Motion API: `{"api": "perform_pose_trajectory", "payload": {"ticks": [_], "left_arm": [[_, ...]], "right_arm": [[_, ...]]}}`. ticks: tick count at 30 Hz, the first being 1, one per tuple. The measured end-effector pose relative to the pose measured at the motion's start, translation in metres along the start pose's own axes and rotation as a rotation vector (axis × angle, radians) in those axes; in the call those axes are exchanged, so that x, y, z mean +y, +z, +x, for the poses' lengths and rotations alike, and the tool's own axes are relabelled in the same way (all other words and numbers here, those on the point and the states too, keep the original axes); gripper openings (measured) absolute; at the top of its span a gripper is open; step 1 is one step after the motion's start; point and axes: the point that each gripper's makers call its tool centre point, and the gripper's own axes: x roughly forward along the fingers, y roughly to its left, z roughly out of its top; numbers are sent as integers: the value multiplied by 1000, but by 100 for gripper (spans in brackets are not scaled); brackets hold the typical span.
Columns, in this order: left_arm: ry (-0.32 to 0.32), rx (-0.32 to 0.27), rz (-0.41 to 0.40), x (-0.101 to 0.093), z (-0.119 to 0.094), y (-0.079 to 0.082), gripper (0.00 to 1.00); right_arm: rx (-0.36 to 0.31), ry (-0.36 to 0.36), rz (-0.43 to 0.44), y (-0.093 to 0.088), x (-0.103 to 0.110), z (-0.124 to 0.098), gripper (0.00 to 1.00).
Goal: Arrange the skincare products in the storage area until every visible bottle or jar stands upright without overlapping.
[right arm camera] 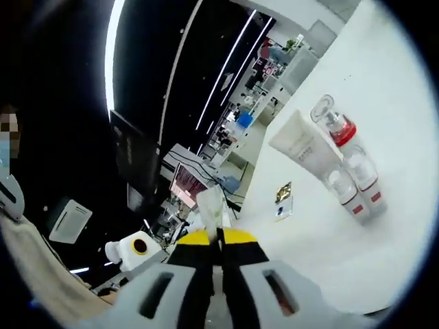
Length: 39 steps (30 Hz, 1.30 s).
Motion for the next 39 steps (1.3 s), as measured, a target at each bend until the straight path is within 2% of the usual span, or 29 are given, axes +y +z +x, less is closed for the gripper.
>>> {"api": "perform_pose_trajectory", "payload": {"ticks": [3, 8, 14, 17, 18, 19, 22, 27, 31, 33, 35, 38, 39], "left_arm": [[-3, 0, -30, 5, -6, 2, 52], [-29, 22, -45, 9, -13, 2, 57], [-208, 74, -98, -11, -19, 1, 55], [-279, 95, -112, -23, -21, 2, 47], [-323, 74, -146, -29, -21, 7, 42], [-339, 57, -152, -32, -22, 10, 35], [-341, 18, -194, -34, -25, 17, 28], [-398, -43, -284, -47, -31, 26, 2], [-392, -52, -327, -47, -31, 24, 0], [-395, -78, -376, -47, -31, 27, 0], [-418, -110, -411, -49, -34, 32, 0], [-424, -131, -417, -50, -36, 36, 0], [-423, -140, -424, -50, -36, 37, 0]], "right_arm": [[7, 16, -1, 1, 2, 0, 2], [25, 106, 46, 9, 19, -4, 2], [45, 224, 42, 16, 46, -8, 1], [57, 260, 35, 16, 55, -9, 2], [69, 267, 15, 15, 58, -8, 2], [74, 266, 2, 15, 59, -8, 2], [70, 261, 1, 16, 56, -8, 2], [62, 230, 6, 21, 45, -8, 1], [72, 223, -4, 19, 47, -5, 2], [59, 236, -29, 21, 50, -3, 2], [-14, 287, -104, 28, 59, -3, 3], [-9, 291, -84, 26, 58, -4, 8], [-5, 295, -75, 24, 58, -4, 14]]}}
